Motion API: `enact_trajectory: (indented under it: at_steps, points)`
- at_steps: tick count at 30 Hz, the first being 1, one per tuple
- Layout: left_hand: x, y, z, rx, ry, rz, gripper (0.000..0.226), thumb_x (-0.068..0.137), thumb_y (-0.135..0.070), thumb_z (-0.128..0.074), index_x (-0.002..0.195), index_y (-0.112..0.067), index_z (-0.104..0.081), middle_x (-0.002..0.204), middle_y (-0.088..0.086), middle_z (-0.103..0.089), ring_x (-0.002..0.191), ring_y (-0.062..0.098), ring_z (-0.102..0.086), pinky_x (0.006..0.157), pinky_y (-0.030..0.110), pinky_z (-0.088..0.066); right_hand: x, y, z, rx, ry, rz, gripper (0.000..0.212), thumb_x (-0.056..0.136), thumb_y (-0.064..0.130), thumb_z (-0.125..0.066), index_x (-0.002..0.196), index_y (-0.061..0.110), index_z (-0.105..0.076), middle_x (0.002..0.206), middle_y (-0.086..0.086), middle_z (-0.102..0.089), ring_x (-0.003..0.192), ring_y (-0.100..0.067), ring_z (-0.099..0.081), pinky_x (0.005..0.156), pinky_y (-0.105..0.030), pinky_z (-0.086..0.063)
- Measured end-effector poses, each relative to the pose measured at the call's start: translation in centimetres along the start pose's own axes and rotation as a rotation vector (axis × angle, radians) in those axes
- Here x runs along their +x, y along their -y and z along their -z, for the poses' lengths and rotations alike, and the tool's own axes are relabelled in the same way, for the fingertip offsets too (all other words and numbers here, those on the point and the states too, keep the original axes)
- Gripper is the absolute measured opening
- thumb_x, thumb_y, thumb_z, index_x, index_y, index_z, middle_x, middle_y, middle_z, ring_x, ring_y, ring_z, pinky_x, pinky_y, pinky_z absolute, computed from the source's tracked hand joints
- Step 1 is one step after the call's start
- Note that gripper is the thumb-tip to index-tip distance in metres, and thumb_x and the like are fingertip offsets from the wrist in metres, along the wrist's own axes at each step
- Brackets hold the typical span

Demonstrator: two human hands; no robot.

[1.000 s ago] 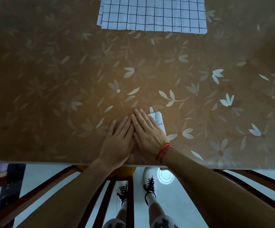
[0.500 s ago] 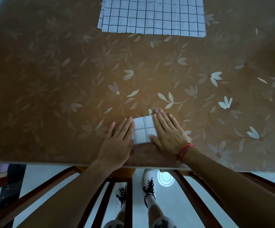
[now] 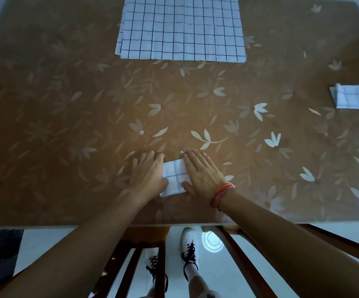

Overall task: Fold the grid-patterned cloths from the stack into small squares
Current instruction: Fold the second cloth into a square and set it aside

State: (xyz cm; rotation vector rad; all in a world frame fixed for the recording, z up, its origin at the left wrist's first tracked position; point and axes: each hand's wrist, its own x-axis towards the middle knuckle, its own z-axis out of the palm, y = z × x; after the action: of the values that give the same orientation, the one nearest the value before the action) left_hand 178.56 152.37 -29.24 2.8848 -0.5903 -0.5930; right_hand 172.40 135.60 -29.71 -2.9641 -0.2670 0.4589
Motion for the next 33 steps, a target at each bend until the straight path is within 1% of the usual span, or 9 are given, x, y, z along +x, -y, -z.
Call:
enact_trajectory:
  at_steps: [4,12,14,16,19,23,26,29,33]
  points:
    - [0.9,-0.7,0.6,-0.082,0.041,0.085,0.042,0.07,-0.015,-0.066,0.11,-0.02,-0.053,0.115,0.003,-0.05,0.115,0.026,-0.042,0.095,0.036,-0.032,0.4,-0.1,0.8,-0.017,-0.028,0.002,0.079,0.086,0.036,-0.055,0.148,0.001,-0.022,0.153,-0.016,-0.025,0.143,-0.03,-0.02,0.119,-0.04,-0.007]
    - [-1.1,-1.2,1.8,-0.54,-0.045,0.008,0.019,0.072,0.0,-0.057,0.079,-0.017,-0.053,0.068,-0.003,-0.057,0.061,0.014,-0.052,0.051,0.026,-0.037,0.3,0.2,4.3,0.118,-0.129,0.027,0.048,0.073,0.018,-0.069,0.12,0.009,-0.063,0.12,-0.012,-0.065,0.113,-0.032,-0.06,0.096,-0.04,-0.045]
    - [-1.7,-1.5,2.3,-0.598,-0.09,-0.046,0.02,0.073,0.002,-0.059,0.076,-0.018,-0.056,0.065,-0.004,-0.056,0.059,0.011,-0.051,0.051,0.025,-0.038,-0.8,0.7,7.0,0.169,-0.154,-0.01,0.029,0.084,0.014,-0.06,0.112,0.012,-0.066,0.11,-0.015,-0.067,0.104,-0.033,-0.062,0.087,-0.03,-0.046]
    - [-2.2,-1.9,3.3,-0.663,-0.13,-0.084,0.018,0.072,0.001,-0.061,0.073,-0.017,-0.058,0.061,-0.004,-0.054,0.057,0.009,-0.049,0.053,0.024,-0.037,-1.7,0.3,8.9,0.086,0.017,-0.015,0.019,0.096,0.012,-0.046,0.098,0.013,-0.064,0.087,-0.019,-0.061,0.092,-0.033,-0.06,0.075,-0.015,-0.041]
    - [-2.8,-3.0,5.5,-0.777,-0.137,-0.1,0.013,0.073,0.003,-0.065,0.072,-0.009,-0.061,0.059,-0.005,-0.051,0.055,0.003,-0.044,0.052,0.014,-0.033,-2.9,-1.0,9.4,0.168,-0.029,-0.091,0.027,0.096,0.025,-0.046,0.116,0.02,-0.065,0.094,-0.013,-0.062,0.106,-0.032,-0.057,0.073,-0.027,-0.045]
    - [-2.9,-4.8,7.6,-0.975,-0.139,-0.117,0.013,0.074,0.001,-0.073,0.077,-0.008,-0.065,0.07,0.01,-0.064,0.062,0.008,-0.053,0.063,0.025,-0.041,-4.6,-2.2,10.1,0.383,-0.186,-0.244,0.027,0.079,0.032,-0.057,0.104,0.034,-0.069,0.084,0.003,-0.072,0.08,-0.023,-0.065,0.069,-0.035,-0.053]
    - [-3.1,-6.9,8.2,-1.165,-0.136,-0.04,0.021,0.074,-0.002,-0.078,0.087,-0.014,-0.066,0.082,0.003,-0.072,0.07,0.007,-0.064,0.065,0.018,-0.049,-6.9,-3.2,11.5,0.539,-0.27,-0.342,0.019,0.076,0.028,-0.064,0.092,0.028,-0.074,0.075,0.004,-0.071,0.073,-0.015,-0.065,0.066,-0.03,-0.053]
    - [-3.2,-9.0,8.0,-1.385,-0.093,0.099,0.034,0.075,-0.005,-0.078,0.104,-0.012,-0.062,0.095,0.004,-0.073,0.081,0.011,-0.066,0.072,0.023,-0.051,-9.1,-4.5,11.9,0.762,-0.363,-0.443,0.009,0.077,0.019,-0.073,0.072,0.026,-0.072,0.062,0.013,-0.064,0.059,0.003,-0.06,0.056,-0.011,-0.044]
    - [-3.8,-11.2,6.9,-1.591,0.105,0.201,0.027,0.084,-0.006,-0.071,0.109,-0.005,-0.062,0.095,0.009,-0.07,0.083,0.015,-0.07,0.079,0.034,-0.055,-12.0,-6.5,11.7,1.097,-0.421,-0.644,0.012,0.073,0.012,-0.079,0.071,0.006,-0.069,0.07,-0.006,-0.07,0.065,-0.019,-0.07,0.056,-0.032,-0.059]
